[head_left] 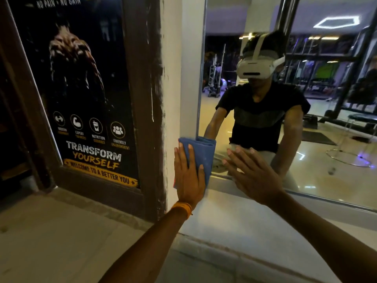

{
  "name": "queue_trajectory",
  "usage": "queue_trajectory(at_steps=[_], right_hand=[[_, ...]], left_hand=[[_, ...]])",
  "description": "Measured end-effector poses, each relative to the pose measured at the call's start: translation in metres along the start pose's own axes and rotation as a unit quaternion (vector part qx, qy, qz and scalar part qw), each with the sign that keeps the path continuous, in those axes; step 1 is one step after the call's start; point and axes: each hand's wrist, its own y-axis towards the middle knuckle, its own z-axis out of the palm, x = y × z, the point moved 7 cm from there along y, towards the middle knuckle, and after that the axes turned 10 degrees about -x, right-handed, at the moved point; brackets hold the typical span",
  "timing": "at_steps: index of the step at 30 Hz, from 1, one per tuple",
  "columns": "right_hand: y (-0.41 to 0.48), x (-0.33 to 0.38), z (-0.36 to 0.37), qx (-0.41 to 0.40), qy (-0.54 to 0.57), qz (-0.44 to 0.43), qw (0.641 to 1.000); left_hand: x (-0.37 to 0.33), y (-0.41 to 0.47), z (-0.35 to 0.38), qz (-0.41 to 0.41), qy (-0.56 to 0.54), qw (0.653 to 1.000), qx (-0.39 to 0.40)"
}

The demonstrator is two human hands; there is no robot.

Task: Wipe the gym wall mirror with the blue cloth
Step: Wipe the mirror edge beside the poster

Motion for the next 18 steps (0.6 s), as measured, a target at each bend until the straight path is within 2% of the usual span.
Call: queue_trajectory(at_steps=[5,9,12,16,18], right_hand=[[-0.006,0.002,0.012,-0.002,-0.002,-0.012,1.0],[-0.004,0.002,0.011,-0.027,-0.001,-0.016,1.0],[-0.006,0.004,0.012,-0.026,-0.001,-0.023,0.999],[-0.006,0.005,0.012,-0.017,-0.008,-0.028,0.999],[-0.005,0.003,0.011,-0.016,-0.007,-0.021,1.0]], left_hand=[[0.008,-0.007,0.017,-0.036,-0.008,0.999,0.027],[-0.008,0.049,-0.008,-0.035,-0.004,0.999,-0.039],[-0.029,0.087,-0.017,0.014,-0.002,0.996,-0.086],[-0.008,0.039,-0.001,-0.033,0.0,0.999,-0.024],[-0.001,0.021,0.002,-0.03,0.034,0.999,-0.01]])
